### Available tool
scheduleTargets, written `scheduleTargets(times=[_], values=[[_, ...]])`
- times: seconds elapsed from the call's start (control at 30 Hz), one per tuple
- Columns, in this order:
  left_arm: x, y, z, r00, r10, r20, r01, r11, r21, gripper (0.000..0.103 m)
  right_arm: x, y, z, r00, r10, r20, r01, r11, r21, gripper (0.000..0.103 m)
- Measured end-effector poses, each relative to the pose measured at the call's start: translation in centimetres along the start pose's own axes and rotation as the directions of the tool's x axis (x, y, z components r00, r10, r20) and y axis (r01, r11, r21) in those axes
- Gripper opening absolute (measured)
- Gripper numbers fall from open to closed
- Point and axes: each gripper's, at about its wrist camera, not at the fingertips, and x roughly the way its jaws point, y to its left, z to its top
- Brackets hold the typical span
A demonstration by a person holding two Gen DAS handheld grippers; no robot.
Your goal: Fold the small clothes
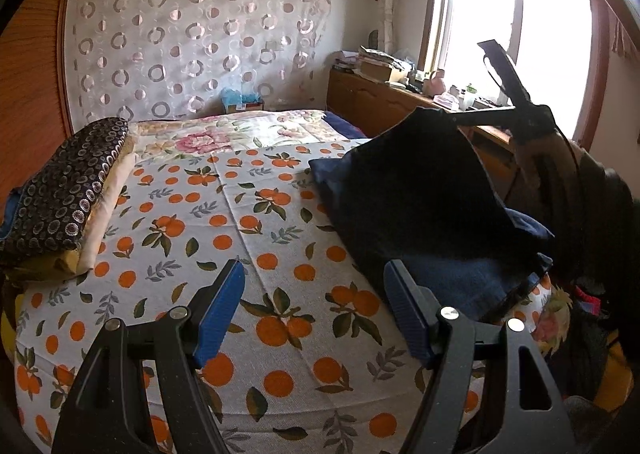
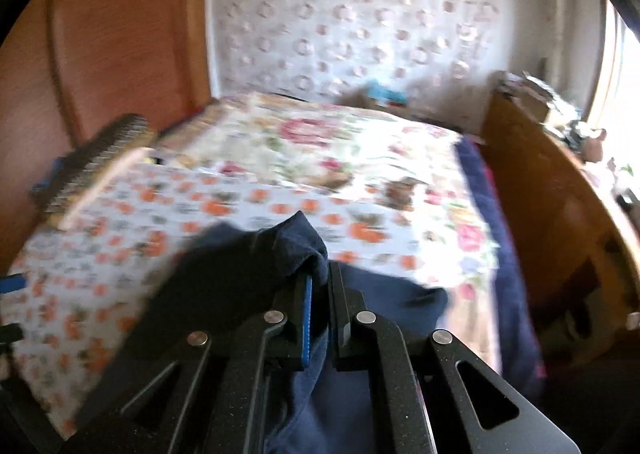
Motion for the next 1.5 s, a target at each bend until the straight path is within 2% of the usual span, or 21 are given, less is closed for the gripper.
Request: scheduleTargets(times=[0.17, 0.27, 0.4, 0.43, 0.5, 0.53, 0.6, 0.7, 0.87, 1.07, 1.33, 1.5], values=[[0.4, -0.1, -0.2, 1.0, -0.002, -0.009, 0.002, 1.0, -0.001, 0.073, 2.5, -2.6, 0.9, 0.991, -0.125, -0.052, 0.125, 0.992, -0.001, 0.005], [0.6, -0.2, -0.3, 1.0, -0.008, -0.018, 0.008, 1.0, 0.004, 0.073, 4.8, -2.6, 0.4, 0.976, -0.192, -0.102, 0.19, 0.981, -0.028, 0.005], [0.8, -0.6, -0.3, 1.0, -0.012, -0.023, 0.012, 1.0, 0.016, 0.073, 5.3, -1.8, 0.0, 0.968, -0.231, -0.1, 0.231, 0.973, -0.018, 0.005], [0.8, -0.6, -0.3, 1.0, -0.013, -0.024, 0.013, 1.0, 0.017, 0.073, 5.5, -1.3, 0.4, 0.961, -0.257, -0.101, 0.256, 0.966, -0.026, 0.007], [1.0, -0.8, -0.3, 1.0, -0.017, -0.026, 0.018, 1.0, 0.018, 0.073, 5.2, -0.9, 0.6, 0.943, -0.32, -0.091, 0.318, 0.947, -0.036, 0.019], [1.1, -1.0, -0.3, 0.999, -0.019, -0.029, 0.019, 1.0, 0.02, 0.073, 5.2, -0.7, 0.6, 0.941, -0.327, -0.085, 0.325, 0.945, -0.036, 0.021], [1.4, -1.3, -0.3, 0.999, -0.023, -0.036, 0.024, 0.999, 0.025, 0.073, 4.7, -0.3, 0.6, 0.948, -0.309, -0.079, 0.307, 0.951, -0.029, 0.028], [1.7, -1.8, -0.4, 0.998, -0.036, -0.045, 0.038, 0.999, 0.032, 0.073, 3.3, 0.1, -0.6, 0.958, -0.278, -0.068, 0.279, 0.96, 0.002, 0.03], [2.1, -3.0, -0.7, 0.996, -0.071, -0.061, 0.074, 0.996, 0.043, 0.073, -0.1, 1.6, -5.3, 0.992, -0.117, -0.035, 0.118, 0.993, 0.021, 0.03], [2.9, -4.2, -1.2, 0.992, -0.094, -0.089, 0.099, 0.994, 0.052, 0.073, -3.3, 4.6, -10.6, 0.999, -0.014, -0.031, 0.014, 1.0, 0.004, 0.03], [3.6, -5.5, -1.5, 0.987, -0.107, -0.121, 0.116, 0.991, 0.068, 0.073, -6.4, 5.7, -15.0, 0.999, -0.024, -0.043, 0.025, 0.999, 0.027, 0.03], [4.2, -6.7, -1.8, 0.984, -0.112, -0.142, 0.126, 0.988, 0.093, 0.073, -6.3, 5.5, -14.9, 0.996, -0.075, -0.057, 0.076, 0.997, 0.026, 0.03]])
